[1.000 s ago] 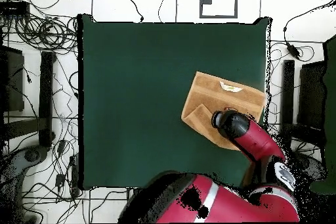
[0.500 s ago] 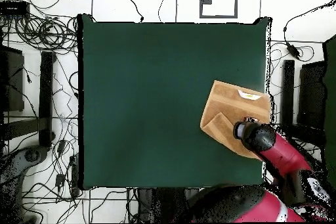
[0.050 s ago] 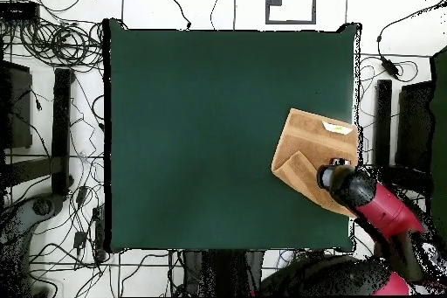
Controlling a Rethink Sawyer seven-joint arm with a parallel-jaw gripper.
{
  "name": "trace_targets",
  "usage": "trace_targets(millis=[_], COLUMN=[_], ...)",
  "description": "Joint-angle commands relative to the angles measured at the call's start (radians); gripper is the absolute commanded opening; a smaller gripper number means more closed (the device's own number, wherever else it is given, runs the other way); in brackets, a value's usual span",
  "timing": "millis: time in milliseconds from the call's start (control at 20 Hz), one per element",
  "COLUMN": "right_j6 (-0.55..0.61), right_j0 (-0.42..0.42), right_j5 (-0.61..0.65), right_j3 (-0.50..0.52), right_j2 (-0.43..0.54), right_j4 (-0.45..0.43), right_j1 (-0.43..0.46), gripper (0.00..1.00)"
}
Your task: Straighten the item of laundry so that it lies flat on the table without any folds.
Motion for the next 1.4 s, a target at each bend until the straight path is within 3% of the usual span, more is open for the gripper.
trace_targets(millis=[50,900,1400], right_j6=[0.018,0.159,0.236], right_j0=[0.042,0.16,0.288], right_j5=[-0.048,0.035,0.119], right_j3=[0.065,-0.014,-0.123], right_j2=[0.125,0.122,0.032], right_j4=[-0.035,0.138,0.303], right_j1=[0.174,0.191,0.257], gripper=[1.0,1.0,1.0])
